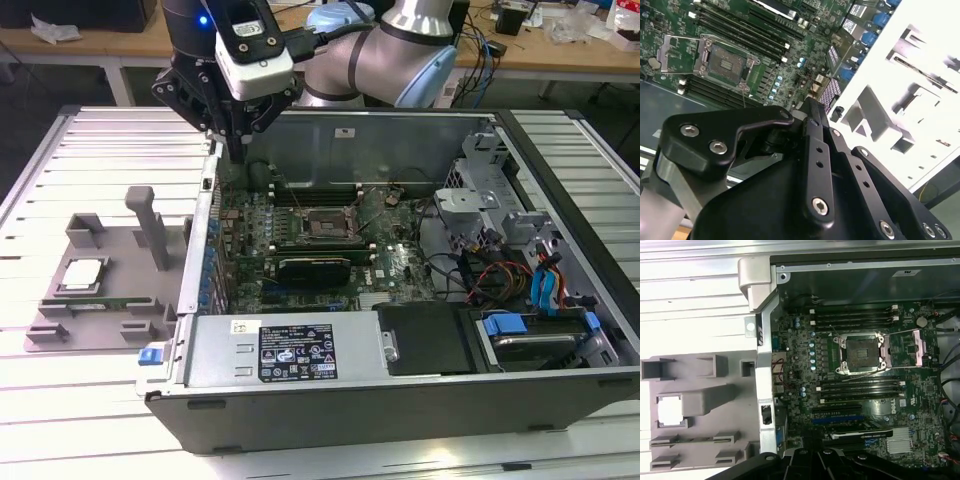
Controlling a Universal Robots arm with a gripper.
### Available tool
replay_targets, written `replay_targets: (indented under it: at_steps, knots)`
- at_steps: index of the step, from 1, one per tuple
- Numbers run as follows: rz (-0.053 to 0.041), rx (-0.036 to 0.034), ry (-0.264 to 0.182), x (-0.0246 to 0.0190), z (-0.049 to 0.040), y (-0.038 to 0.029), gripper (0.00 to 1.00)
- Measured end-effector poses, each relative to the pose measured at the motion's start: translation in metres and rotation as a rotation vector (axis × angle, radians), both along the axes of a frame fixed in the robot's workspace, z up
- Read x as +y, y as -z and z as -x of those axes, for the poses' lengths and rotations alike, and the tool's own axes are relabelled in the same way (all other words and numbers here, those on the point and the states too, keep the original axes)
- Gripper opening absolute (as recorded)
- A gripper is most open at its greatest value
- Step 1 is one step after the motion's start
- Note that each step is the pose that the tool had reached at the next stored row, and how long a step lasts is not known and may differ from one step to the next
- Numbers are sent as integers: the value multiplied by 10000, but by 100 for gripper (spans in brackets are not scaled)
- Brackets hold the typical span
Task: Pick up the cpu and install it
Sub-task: 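Reach for the cpu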
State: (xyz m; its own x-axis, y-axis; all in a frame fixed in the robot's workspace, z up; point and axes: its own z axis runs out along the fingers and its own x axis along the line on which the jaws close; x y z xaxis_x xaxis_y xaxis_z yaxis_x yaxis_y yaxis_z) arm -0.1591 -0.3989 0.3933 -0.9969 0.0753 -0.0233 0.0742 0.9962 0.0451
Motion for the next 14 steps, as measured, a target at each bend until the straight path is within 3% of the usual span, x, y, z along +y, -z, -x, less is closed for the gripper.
replay_targets:
  at_steps: [14]
  knots:
    - [-1,-1,0,0,301,0,11]
